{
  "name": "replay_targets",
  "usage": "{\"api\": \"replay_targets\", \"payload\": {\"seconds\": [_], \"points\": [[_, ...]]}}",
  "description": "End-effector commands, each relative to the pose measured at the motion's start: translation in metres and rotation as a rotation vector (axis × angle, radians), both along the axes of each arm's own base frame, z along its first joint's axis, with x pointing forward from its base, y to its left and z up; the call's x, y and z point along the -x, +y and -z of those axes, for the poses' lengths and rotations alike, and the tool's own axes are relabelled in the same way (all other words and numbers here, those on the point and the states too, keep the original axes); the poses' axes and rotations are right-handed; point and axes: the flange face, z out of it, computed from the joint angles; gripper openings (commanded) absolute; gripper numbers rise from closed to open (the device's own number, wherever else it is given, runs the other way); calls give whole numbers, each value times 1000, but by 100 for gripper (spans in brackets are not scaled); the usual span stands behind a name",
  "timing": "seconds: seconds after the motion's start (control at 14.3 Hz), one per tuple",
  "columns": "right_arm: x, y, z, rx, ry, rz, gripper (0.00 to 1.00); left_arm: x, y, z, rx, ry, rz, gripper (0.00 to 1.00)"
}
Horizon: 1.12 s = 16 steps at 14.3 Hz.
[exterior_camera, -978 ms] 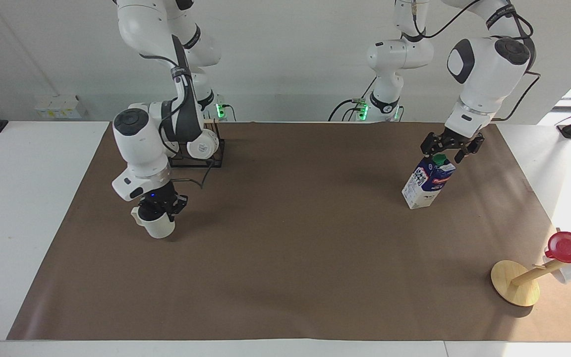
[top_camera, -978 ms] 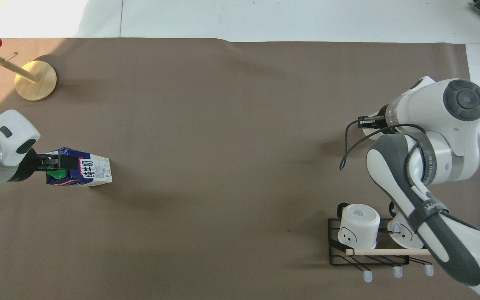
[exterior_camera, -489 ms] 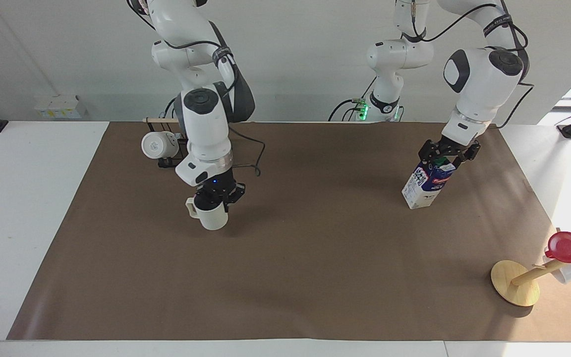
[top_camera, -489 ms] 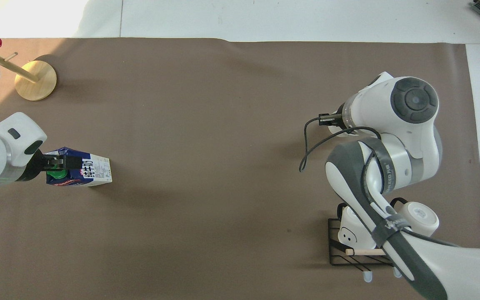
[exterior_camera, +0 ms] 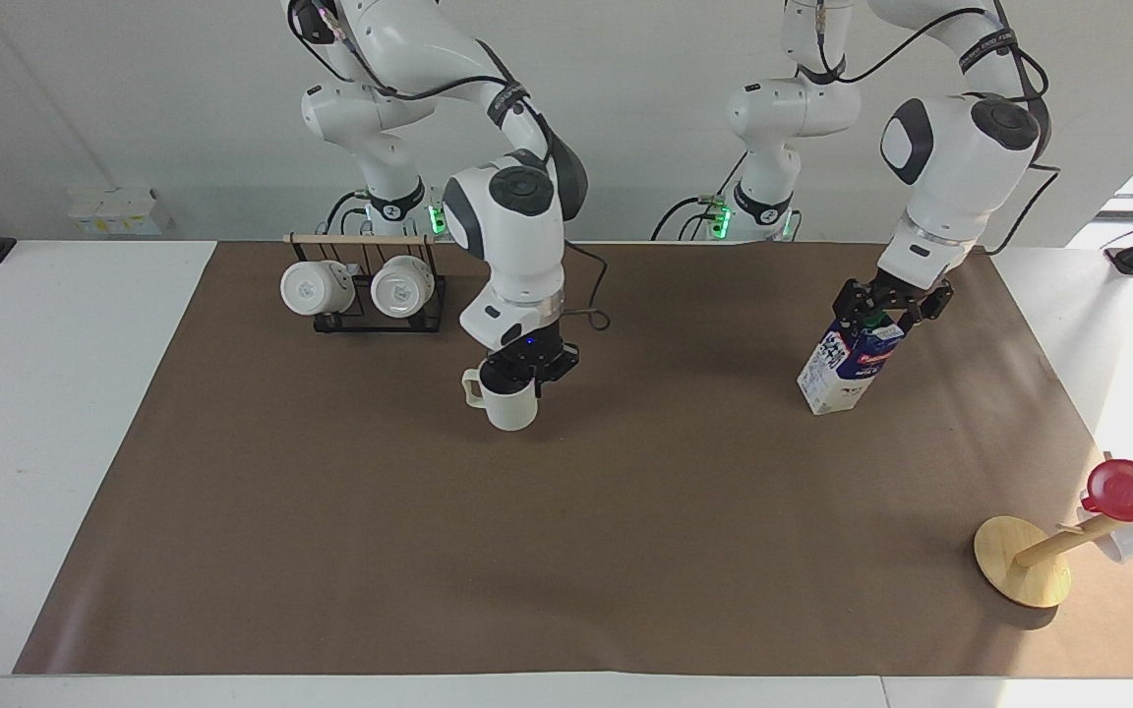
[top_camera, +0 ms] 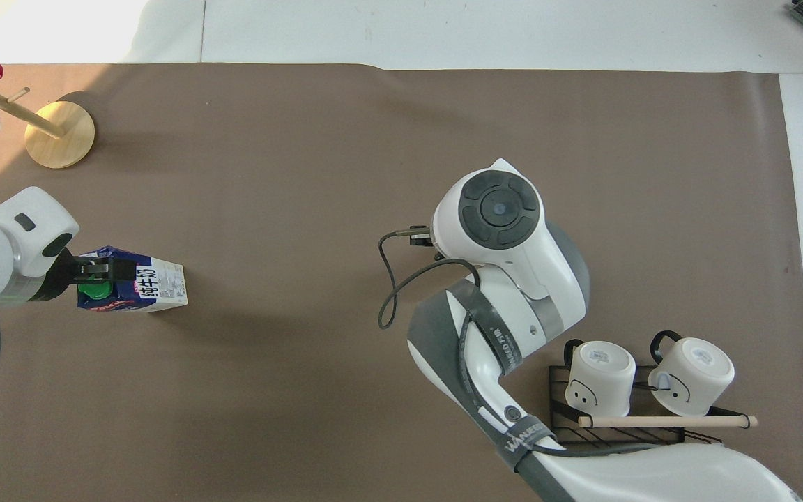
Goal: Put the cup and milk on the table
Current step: 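Carry the mug toward the table center and lower it with the right gripper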
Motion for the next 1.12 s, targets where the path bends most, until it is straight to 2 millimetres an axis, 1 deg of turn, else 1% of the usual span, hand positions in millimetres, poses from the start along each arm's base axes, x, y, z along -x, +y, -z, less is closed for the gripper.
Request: {"api": "replay_targets", "payload": {"seconds": [0.0,0.14,0.21,0.28,0.35,0.42,0.56,0.63,0.84,0.98,1.05], "points": [[6,21,4,22,-6,33,0,2,5,2,-11,-23,3,78],[19,33,13,34,9,12,0,1,5,5,-10,-18,3,71],[27,46,16,32,11,2,0,0,5,5,-11,-18,4,70],[28,51,25,32,15,16,0,1,5,6,-11,-16,3,68],[29,54,29,35,16,13,0,0,5,6,-11,-15,3,66],[34,62,31,34,16,-1,0,1,6,6,-11,-13,3,62],[38,68,42,41,29,-1,0,1,6,7,-9,-9,1,58],[43,76,46,41,32,8,0,1,6,6,-11,-7,0,57],[45,77,48,34,33,13,0,1,5,6,-9,-1,-1,55],[51,77,58,47,48,10,0,0,3,0,-8,-10,-4,55],[52,77,58,44,48,15,0,-1,2,-4,-8,-11,-9,54]]}}
